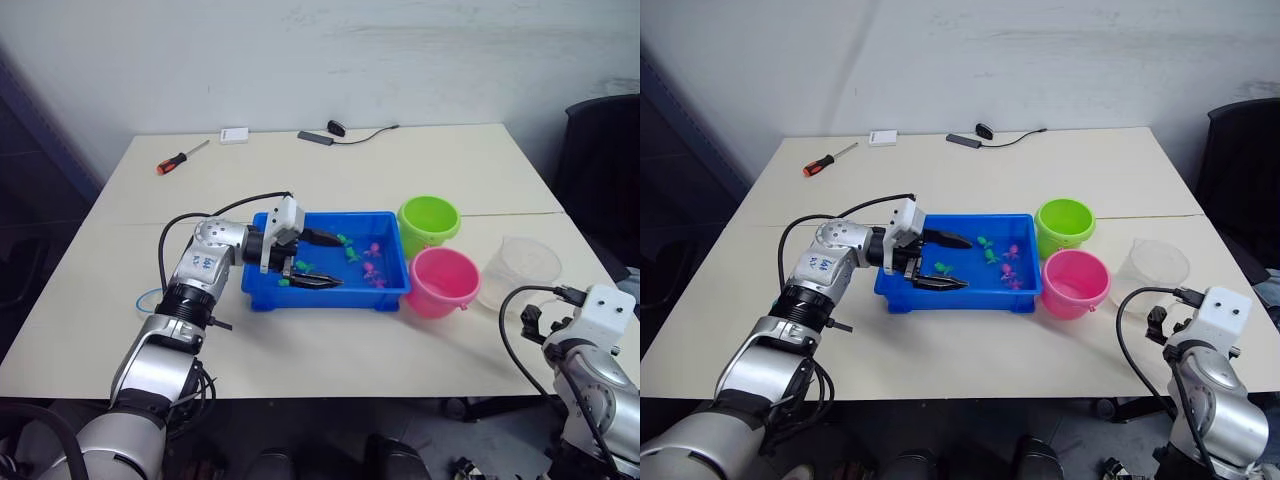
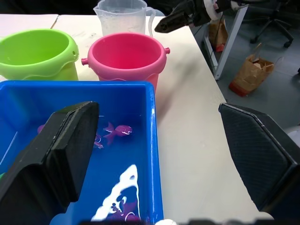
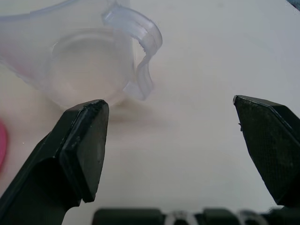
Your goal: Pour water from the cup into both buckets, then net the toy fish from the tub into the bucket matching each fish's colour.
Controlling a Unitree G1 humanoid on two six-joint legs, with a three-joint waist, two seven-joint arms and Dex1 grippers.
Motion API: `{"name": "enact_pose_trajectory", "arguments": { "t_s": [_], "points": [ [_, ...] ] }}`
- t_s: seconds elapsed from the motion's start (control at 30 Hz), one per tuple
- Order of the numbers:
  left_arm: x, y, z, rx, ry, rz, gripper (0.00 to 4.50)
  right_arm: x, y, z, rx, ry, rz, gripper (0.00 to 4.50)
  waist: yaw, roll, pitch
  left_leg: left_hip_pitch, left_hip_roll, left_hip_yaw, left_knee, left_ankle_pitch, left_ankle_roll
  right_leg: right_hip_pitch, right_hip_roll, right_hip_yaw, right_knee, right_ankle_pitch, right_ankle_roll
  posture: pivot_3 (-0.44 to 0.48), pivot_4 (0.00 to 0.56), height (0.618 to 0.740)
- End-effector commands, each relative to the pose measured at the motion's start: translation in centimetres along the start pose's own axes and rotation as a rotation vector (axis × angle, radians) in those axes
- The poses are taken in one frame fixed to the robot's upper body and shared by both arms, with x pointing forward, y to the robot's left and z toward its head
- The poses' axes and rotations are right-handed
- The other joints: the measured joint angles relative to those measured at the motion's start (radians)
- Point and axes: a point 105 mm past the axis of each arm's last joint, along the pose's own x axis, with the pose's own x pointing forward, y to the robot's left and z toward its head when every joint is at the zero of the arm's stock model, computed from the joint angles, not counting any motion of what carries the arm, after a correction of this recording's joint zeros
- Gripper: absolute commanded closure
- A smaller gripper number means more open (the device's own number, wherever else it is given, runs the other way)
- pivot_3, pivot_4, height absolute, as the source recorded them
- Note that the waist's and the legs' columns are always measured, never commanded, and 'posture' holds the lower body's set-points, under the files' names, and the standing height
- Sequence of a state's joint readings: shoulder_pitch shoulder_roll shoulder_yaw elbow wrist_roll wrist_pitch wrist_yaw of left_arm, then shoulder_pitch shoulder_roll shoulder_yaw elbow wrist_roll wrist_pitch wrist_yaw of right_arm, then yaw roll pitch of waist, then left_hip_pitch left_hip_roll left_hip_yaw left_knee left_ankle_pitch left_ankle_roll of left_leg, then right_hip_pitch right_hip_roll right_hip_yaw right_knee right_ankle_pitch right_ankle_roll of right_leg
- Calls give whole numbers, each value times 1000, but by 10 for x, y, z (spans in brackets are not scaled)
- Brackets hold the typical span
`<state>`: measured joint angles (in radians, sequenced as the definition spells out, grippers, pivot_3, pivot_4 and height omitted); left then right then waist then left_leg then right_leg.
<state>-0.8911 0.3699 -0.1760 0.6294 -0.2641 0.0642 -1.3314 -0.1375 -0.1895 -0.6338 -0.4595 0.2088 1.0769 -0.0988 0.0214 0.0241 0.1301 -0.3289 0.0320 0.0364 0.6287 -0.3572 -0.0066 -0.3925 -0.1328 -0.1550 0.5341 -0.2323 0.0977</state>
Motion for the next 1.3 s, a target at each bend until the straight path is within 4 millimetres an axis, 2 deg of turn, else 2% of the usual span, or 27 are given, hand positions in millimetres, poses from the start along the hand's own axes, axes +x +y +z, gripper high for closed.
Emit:
{"name": "enact_pose_trajectory", "arguments": {
  "t_s": [0.03, 0.5, 1.17, 1.27, 1.3],
  "points": [
    [-5, 1, 10, 49, -5, 11, 67, 3, 1, 11, 15, -58, -38, 0, -1, 0, 0, 0, 0, 0, 0, 0, 0, 0, 0, 0, 0, 0, 0, 0, 150, 740],
    [-12, -2, 11, 49, 5, 30, 67, 19, -2, 15, 40, -92, -135, 0, -9, 2, -2, 1, 0, 0, 0, 1, 1, 0, 0, 1, 2, 0, 1, 0, 150, 740],
    [-14, -5, 12, 52, 5, 52, 67, 40, 10, 24, 112, -190, -187, 0, -26, 2, -1, 6, -1, 2, -1, 1, 1, 1, 0, 6, 6, 1, 1, 0, 150, 740],
    [-15, -5, 11, 53, 5, 54, 0, 40, 11, 24, 109, -202, -194, 740, -26, 2, -1, 6, -1, 3, -1, 1, 1, 1, 0, 7, 6, 1, 1, 0, 150, 740],
    [-15, -5, 11, 52, 6, 55, 0, 40, 11, 24, 113, -205, -195, 1219, -26, 2, -1, 6, -1, 3, -1, 1, 1, 1, 0, 7, 6, 1, 1, 0, 150, 740]
  ]
}}
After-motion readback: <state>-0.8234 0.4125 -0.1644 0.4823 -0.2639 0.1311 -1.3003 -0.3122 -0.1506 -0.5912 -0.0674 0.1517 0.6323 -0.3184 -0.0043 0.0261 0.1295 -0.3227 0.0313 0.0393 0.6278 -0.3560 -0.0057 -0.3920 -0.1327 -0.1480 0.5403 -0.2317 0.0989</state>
